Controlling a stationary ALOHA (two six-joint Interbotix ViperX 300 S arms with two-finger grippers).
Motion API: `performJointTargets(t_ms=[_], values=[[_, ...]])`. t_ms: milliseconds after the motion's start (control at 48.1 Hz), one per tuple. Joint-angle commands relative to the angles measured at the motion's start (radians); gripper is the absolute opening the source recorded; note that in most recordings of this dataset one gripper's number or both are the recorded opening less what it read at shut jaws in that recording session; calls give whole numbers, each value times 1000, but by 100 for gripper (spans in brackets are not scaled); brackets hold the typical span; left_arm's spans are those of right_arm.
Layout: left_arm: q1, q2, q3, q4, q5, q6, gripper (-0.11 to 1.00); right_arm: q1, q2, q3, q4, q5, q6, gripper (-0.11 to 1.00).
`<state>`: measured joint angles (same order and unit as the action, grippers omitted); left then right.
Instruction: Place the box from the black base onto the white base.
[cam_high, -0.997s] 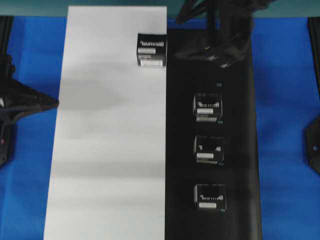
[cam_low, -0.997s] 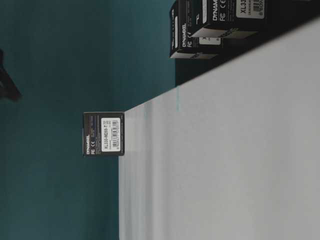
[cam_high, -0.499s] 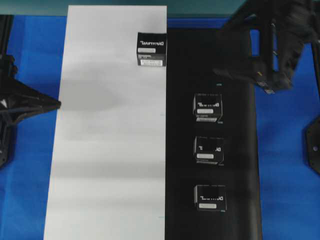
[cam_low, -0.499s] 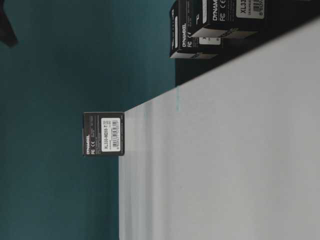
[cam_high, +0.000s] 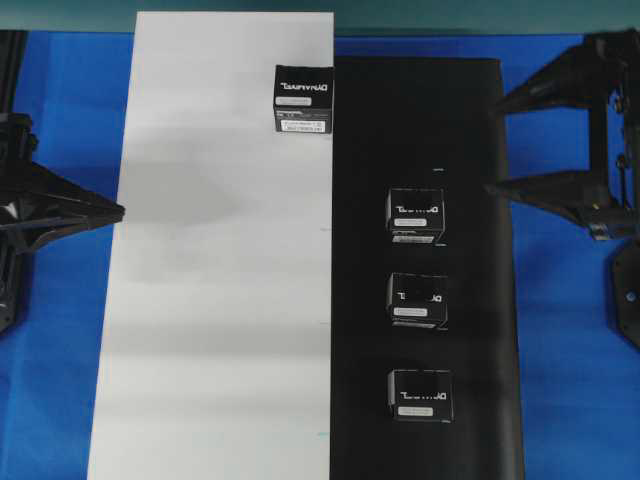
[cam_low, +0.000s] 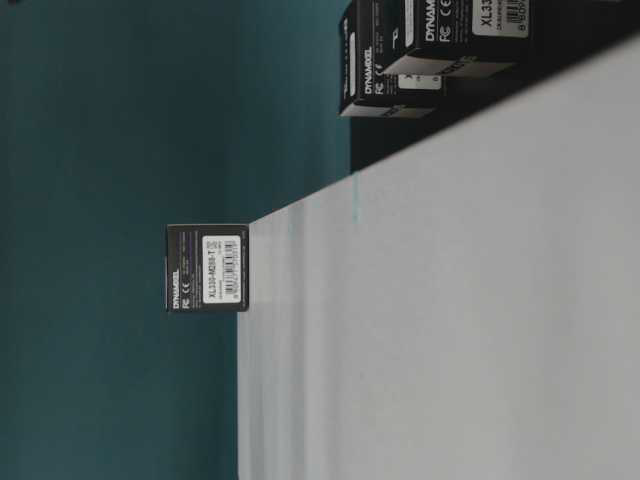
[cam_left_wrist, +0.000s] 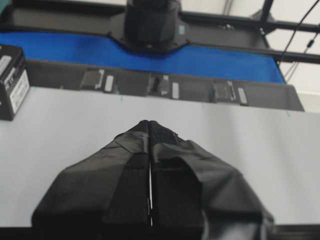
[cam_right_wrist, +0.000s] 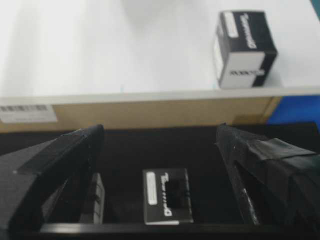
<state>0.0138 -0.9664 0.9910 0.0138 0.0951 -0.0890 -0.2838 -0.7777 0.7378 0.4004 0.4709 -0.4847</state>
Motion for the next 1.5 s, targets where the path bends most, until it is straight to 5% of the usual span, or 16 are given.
performJointTargets(t_ms=[0,457,1475], values=[[2,5,-11,3,0,-2,-5,26,-21,26,5,-49,5,99],[-3,-2,-6,3,14,-2,-5,57,-109,117,5,-146,91,99],[0,-26,5,3,41,-2,-6,57,-127,150,3,-175,92,99]])
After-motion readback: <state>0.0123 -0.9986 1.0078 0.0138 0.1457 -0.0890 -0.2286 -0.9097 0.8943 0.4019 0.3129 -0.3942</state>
